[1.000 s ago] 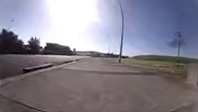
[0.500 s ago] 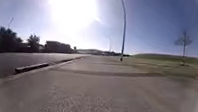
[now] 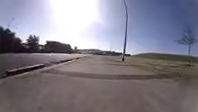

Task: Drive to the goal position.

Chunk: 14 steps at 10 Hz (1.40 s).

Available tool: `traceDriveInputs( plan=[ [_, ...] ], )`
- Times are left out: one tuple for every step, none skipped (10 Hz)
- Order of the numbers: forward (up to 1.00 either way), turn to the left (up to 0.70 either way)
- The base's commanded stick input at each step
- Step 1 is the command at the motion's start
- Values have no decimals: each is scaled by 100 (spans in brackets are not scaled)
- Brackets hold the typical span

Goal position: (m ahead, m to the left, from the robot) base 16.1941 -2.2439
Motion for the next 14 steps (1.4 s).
traceDriveInputs(
  plan=[
    [100,1],
    [100,-39],
    [100,-39],
    [100,-34],
    [100,-17],
    [100,0],
    [100,1],
    [100,1],
    [100,1],
    [100,1],
    [100,1],
    [100,1],
    [100,1],
    [100,1]
  ],
)
